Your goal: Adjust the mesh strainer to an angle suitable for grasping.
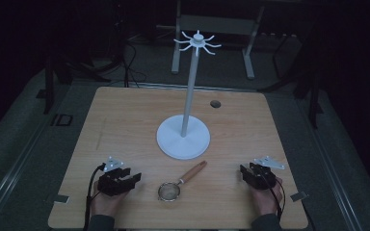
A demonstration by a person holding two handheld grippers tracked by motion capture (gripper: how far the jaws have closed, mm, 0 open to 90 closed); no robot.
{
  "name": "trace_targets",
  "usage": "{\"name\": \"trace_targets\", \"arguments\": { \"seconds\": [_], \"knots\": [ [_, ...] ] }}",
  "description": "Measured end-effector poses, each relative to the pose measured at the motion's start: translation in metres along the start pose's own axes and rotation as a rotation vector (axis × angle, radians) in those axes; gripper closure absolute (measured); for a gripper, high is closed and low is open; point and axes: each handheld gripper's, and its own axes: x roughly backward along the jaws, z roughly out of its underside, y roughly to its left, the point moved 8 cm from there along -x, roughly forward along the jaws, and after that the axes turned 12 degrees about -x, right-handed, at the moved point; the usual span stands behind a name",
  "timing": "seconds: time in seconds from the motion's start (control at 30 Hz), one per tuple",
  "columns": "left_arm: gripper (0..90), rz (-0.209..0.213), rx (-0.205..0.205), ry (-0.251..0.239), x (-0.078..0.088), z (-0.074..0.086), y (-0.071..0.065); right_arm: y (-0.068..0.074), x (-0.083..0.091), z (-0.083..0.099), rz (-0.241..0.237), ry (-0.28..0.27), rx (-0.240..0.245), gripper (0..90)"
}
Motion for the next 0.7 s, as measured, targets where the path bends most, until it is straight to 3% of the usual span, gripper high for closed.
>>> {"name": "trace_targets", "arguments": {
  "seconds": [0.17,0.37,0.4,0.7],
  "knots": [
    [48.6,0.006,0.0,-0.018,0.005,-0.004,-0.001,0.002,0.003,-0.001,0.011,-0.022,0.022,57.4],
    [49.5,0.012,-0.011,-0.025,0.007,-0.009,-0.006,0.0,0.005,-0.003,0.016,-0.035,0.016,57.8],
    [50.0,0.016,-0.032,-0.024,0.007,-0.013,-0.011,-0.002,0.006,-0.003,0.019,-0.038,0.005,58.4],
    [51.6,0.041,-0.062,-0.027,0.008,-0.028,-0.023,-0.003,0.015,-0.007,-0.006,-0.062,-0.039,61.2]
  ]
}}
